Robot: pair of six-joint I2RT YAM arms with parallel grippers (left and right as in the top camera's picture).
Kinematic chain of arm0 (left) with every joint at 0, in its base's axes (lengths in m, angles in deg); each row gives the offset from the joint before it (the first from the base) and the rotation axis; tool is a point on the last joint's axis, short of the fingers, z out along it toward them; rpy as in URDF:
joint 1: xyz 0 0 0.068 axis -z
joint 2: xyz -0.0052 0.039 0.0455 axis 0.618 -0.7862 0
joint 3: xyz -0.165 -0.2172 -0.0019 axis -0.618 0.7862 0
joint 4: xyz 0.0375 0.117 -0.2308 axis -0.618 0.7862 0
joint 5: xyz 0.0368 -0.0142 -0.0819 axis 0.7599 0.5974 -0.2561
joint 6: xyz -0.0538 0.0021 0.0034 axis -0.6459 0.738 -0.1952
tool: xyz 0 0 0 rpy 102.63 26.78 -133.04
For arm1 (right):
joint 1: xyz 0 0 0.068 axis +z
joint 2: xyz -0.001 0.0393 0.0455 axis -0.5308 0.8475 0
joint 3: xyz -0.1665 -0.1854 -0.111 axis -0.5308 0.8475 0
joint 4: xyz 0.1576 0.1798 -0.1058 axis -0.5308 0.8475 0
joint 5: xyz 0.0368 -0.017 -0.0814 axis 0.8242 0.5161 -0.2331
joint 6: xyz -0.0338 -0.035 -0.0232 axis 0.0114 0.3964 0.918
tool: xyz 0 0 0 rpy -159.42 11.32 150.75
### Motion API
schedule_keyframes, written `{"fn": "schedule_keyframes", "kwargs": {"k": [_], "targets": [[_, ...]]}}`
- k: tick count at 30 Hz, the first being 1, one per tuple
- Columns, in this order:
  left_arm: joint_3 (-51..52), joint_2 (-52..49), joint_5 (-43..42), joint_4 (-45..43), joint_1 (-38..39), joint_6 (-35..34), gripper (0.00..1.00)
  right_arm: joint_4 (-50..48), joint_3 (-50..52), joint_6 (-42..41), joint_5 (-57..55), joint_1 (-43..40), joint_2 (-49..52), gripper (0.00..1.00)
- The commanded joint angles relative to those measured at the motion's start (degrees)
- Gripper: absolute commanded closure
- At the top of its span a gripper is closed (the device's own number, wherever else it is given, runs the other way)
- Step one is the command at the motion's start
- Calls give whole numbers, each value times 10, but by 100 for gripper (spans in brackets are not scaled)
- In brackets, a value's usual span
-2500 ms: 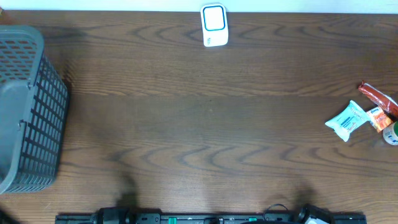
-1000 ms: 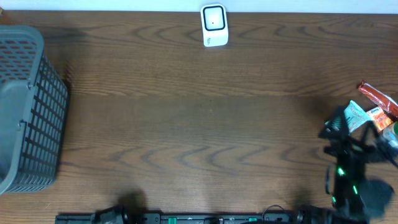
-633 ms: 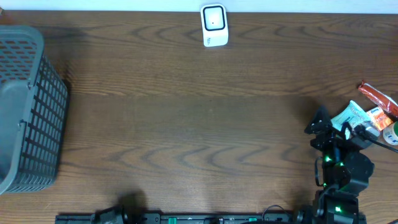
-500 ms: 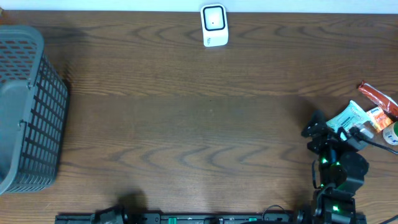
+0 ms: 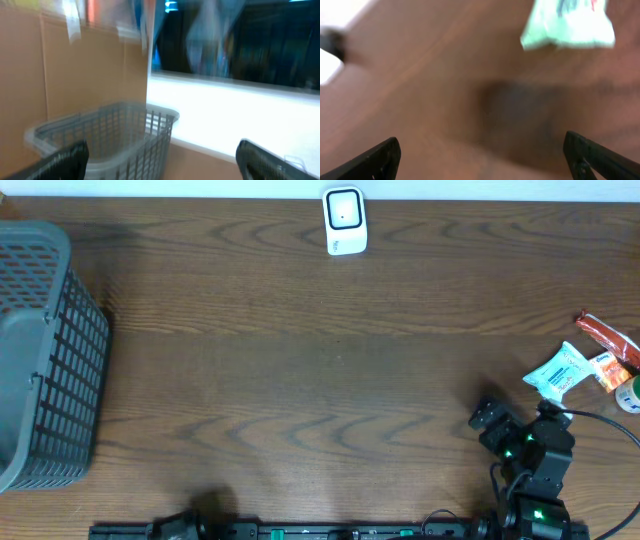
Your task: Scan the item barcode
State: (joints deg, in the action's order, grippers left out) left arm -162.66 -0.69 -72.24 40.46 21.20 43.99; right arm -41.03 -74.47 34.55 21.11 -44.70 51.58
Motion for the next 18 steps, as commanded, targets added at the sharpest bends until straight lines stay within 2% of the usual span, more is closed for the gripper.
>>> {"fn": "schedule_keyframes", "kwargs": {"k": [1, 7, 14, 18], "targets": [[-1, 1, -6, 68, 3, -1, 6, 41, 2, -6, 2, -1, -1, 1], [-1, 1, -6, 304, 3, -1, 6, 121, 2, -6, 2, -1, -1, 1], [6, -1, -6, 314, 3, -1, 6, 130, 2, -6, 2, -1, -5, 1], [6, -1, -6, 314, 3, -1, 6, 130, 4, -6, 2, 0, -48, 1]]}}
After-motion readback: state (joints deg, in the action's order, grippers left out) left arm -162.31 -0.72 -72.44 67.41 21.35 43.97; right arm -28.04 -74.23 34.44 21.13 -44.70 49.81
